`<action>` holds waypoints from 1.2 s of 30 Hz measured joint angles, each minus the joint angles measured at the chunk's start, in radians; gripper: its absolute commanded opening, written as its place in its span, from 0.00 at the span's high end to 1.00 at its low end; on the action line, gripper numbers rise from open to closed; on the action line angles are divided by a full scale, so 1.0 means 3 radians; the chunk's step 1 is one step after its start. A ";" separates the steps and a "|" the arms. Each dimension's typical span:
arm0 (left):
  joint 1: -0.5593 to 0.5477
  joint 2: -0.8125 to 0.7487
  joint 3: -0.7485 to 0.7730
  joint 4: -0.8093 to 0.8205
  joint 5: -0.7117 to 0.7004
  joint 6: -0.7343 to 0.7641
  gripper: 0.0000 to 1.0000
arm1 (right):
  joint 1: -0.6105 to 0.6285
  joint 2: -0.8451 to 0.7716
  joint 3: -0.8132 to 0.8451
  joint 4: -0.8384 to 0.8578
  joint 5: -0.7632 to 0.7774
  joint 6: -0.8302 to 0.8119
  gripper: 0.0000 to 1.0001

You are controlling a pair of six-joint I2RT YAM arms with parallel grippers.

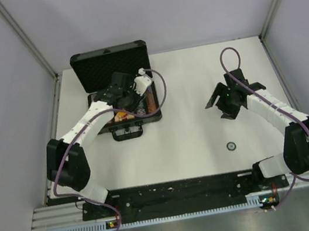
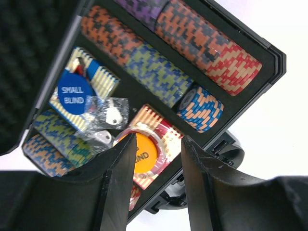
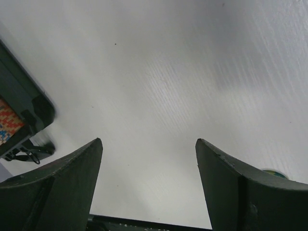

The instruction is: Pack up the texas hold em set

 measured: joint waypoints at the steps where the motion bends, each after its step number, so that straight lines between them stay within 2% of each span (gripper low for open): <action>1: 0.0013 -0.0047 -0.0008 0.0017 -0.0006 -0.0010 0.52 | -0.0001 0.0000 0.0000 -0.0027 0.0022 -0.0024 0.22; 7: 0.0037 -0.0350 -0.0188 0.0284 -0.0095 -0.0214 0.49 | -0.0004 -0.0001 -0.0001 -0.0237 0.0244 -0.0277 0.21; 11: 0.0037 -0.0581 -0.0427 0.0577 -0.0197 -0.0506 0.40 | -0.0005 -0.0001 -0.0120 -0.0379 0.0434 -0.0472 0.21; 13: 0.0043 -0.0730 -0.0571 0.0783 -0.0244 -0.0702 0.31 | -0.0005 0.0000 -0.0256 -0.0430 0.0470 -0.0529 0.21; 15: 0.0050 -0.0874 -0.0704 0.0999 -0.0304 -0.0879 0.15 | -0.0003 0.0000 -0.0394 -0.0495 0.0492 -0.0553 0.21; 18: 0.0058 -0.1062 -0.0832 0.1273 -0.0440 -0.1148 0.06 | 0.0009 0.0000 -0.0558 -0.0579 0.0506 -0.0551 0.21; 24: 0.0102 -0.1169 -0.0841 0.1584 -0.0674 -0.1498 0.04 | 0.0050 0.0000 -0.0660 -0.0629 0.0518 -0.0540 0.22; 28: 0.0127 -0.1244 -0.0931 0.1731 -0.0796 -0.1712 0.05 | 0.0050 0.0001 -0.0701 -0.0635 0.0516 -0.0537 0.27; 36: 0.0142 -0.1291 -0.1039 0.1846 -0.0851 -0.1900 0.05 | 0.0050 0.0094 -0.0706 -0.0704 0.0478 -0.0546 0.31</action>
